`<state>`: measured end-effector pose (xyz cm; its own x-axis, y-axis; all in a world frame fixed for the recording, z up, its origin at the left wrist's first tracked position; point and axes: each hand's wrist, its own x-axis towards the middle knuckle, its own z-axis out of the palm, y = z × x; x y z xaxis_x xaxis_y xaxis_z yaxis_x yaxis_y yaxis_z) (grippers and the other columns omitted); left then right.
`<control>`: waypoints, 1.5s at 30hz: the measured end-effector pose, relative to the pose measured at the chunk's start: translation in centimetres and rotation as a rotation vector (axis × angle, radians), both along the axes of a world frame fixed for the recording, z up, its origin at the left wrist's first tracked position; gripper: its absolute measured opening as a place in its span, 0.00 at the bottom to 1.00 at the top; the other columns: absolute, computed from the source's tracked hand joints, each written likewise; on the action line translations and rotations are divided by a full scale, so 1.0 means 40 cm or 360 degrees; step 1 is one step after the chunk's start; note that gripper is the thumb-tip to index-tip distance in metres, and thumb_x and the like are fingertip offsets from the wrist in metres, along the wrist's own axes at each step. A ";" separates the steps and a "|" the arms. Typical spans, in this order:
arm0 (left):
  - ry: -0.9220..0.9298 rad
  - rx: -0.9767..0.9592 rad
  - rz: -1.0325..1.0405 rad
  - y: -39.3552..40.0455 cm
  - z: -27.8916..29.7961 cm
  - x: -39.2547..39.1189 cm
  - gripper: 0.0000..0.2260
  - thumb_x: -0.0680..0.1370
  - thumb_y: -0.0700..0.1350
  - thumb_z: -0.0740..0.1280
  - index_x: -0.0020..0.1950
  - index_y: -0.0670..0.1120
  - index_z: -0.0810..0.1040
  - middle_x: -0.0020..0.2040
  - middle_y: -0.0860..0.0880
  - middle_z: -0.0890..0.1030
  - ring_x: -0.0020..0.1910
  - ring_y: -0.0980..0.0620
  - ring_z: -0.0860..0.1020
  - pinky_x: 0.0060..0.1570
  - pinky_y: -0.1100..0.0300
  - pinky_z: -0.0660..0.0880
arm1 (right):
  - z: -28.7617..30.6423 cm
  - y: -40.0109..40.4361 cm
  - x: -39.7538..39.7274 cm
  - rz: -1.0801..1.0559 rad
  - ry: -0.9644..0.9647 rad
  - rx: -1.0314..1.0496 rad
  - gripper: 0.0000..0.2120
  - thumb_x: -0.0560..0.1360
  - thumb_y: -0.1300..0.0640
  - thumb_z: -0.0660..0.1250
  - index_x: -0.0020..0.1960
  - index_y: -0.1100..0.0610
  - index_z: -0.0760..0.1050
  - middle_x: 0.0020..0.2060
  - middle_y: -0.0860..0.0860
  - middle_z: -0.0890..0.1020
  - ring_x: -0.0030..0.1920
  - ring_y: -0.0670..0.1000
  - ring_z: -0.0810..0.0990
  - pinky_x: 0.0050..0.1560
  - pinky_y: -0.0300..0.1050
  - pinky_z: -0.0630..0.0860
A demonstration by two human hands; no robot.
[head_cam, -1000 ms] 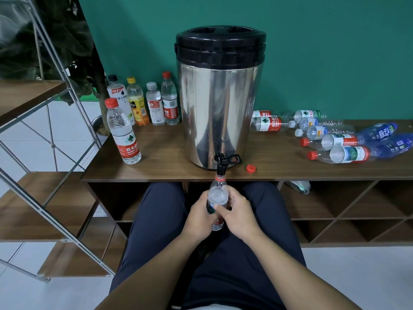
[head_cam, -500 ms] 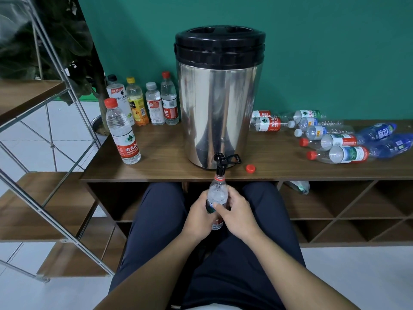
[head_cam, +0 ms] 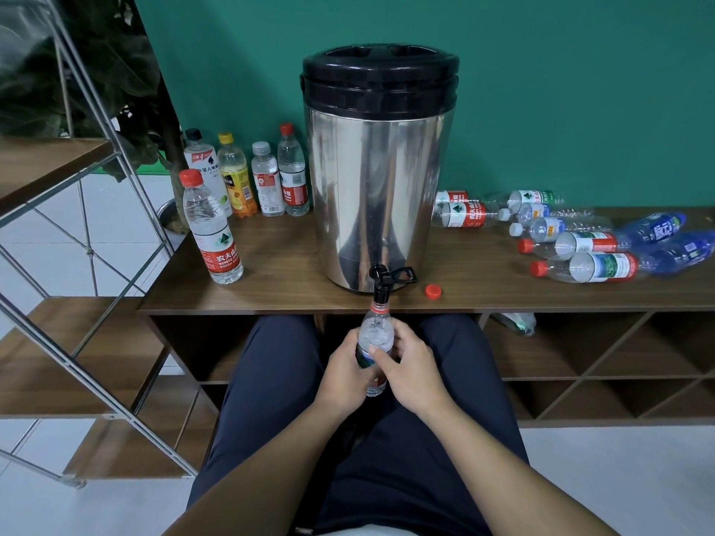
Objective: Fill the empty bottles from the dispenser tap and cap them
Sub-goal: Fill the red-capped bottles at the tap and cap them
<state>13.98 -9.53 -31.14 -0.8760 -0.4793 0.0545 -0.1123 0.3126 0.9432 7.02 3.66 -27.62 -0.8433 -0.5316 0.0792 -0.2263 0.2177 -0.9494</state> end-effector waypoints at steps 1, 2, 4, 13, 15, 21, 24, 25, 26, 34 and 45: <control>-0.0001 0.0000 -0.0001 0.000 0.000 0.000 0.25 0.78 0.36 0.78 0.73 0.53 0.79 0.60 0.57 0.86 0.59 0.63 0.83 0.58 0.71 0.76 | 0.003 0.000 0.003 -0.0002 0.0000 0.0005 0.23 0.81 0.59 0.76 0.74 0.46 0.79 0.58 0.41 0.89 0.59 0.43 0.88 0.66 0.50 0.84; -0.0004 -0.0002 -0.0002 -0.001 0.000 0.000 0.25 0.78 0.36 0.78 0.72 0.53 0.79 0.60 0.57 0.86 0.59 0.63 0.83 0.58 0.71 0.77 | 0.007 0.001 0.006 -0.0002 0.0002 0.0010 0.23 0.81 0.58 0.76 0.74 0.46 0.78 0.58 0.41 0.89 0.59 0.43 0.88 0.65 0.50 0.84; -0.0006 0.0000 0.0003 -0.001 -0.001 -0.001 0.25 0.78 0.36 0.79 0.71 0.53 0.79 0.59 0.57 0.86 0.58 0.63 0.84 0.56 0.71 0.77 | 0.011 0.005 0.012 -0.0003 0.0010 0.0014 0.23 0.82 0.57 0.76 0.75 0.45 0.78 0.59 0.41 0.89 0.60 0.43 0.88 0.65 0.48 0.84; 0.0024 0.0029 0.0007 -0.002 -0.006 -0.004 0.24 0.78 0.38 0.79 0.70 0.53 0.80 0.58 0.59 0.87 0.59 0.62 0.84 0.58 0.67 0.78 | 0.022 0.033 0.044 -0.0039 -0.0043 -0.0020 0.22 0.84 0.59 0.74 0.75 0.47 0.78 0.61 0.39 0.88 0.64 0.41 0.86 0.56 0.34 0.83; 0.0022 0.0051 0.0004 -0.002 -0.004 -0.003 0.24 0.77 0.38 0.80 0.70 0.54 0.80 0.58 0.58 0.87 0.58 0.61 0.85 0.58 0.66 0.79 | 0.027 0.032 0.040 -0.0072 -0.0015 -0.0012 0.19 0.84 0.57 0.73 0.73 0.46 0.80 0.61 0.39 0.88 0.64 0.41 0.85 0.62 0.39 0.83; -0.0024 0.0117 0.0000 -0.002 -0.003 -0.002 0.27 0.76 0.41 0.83 0.71 0.55 0.79 0.58 0.58 0.87 0.57 0.62 0.85 0.59 0.63 0.81 | 0.073 0.030 0.011 -0.0171 0.0011 0.0017 0.26 0.85 0.42 0.71 0.80 0.48 0.75 0.70 0.39 0.83 0.71 0.38 0.80 0.75 0.44 0.76; -0.0037 0.0084 0.0001 -0.005 -0.009 -0.006 0.29 0.75 0.43 0.84 0.73 0.55 0.78 0.60 0.60 0.87 0.61 0.64 0.84 0.64 0.62 0.79 | 0.123 0.038 -0.005 -0.0220 -0.0018 -0.0013 0.27 0.86 0.40 0.68 0.81 0.49 0.73 0.65 0.35 0.82 0.67 0.30 0.78 0.71 0.37 0.75; -0.0039 0.0080 0.0002 -0.005 -0.010 -0.007 0.29 0.75 0.43 0.84 0.73 0.55 0.78 0.61 0.60 0.87 0.61 0.64 0.83 0.65 0.61 0.79 | 0.139 0.039 -0.009 -0.0217 -0.0044 -0.0038 0.25 0.87 0.40 0.66 0.81 0.49 0.73 0.63 0.33 0.81 0.64 0.26 0.77 0.66 0.30 0.74; -0.0037 0.0078 0.0003 -0.006 -0.012 -0.008 0.29 0.75 0.43 0.84 0.73 0.56 0.78 0.61 0.60 0.86 0.61 0.64 0.83 0.66 0.60 0.79 | 0.148 0.036 -0.015 -0.0215 -0.0070 -0.0062 0.24 0.88 0.40 0.65 0.81 0.49 0.73 0.61 0.33 0.81 0.61 0.23 0.76 0.61 0.26 0.73; -0.0061 0.0113 -0.0018 -0.011 -0.019 -0.011 0.29 0.76 0.44 0.84 0.72 0.58 0.78 0.62 0.60 0.86 0.63 0.62 0.83 0.69 0.52 0.81 | 0.205 0.003 -0.049 -0.0234 -0.0085 -0.0237 0.23 0.87 0.35 0.62 0.72 0.49 0.80 0.52 0.45 0.86 0.53 0.39 0.84 0.62 0.42 0.78; -0.0070 0.0125 -0.0005 -0.010 -0.013 -0.005 0.26 0.76 0.43 0.84 0.70 0.57 0.78 0.60 0.59 0.86 0.61 0.63 0.83 0.69 0.54 0.81 | 0.259 -0.047 -0.106 -0.0181 -0.0279 -0.0166 0.09 0.88 0.47 0.66 0.60 0.50 0.83 0.31 0.47 0.76 0.34 0.47 0.73 0.44 0.49 0.74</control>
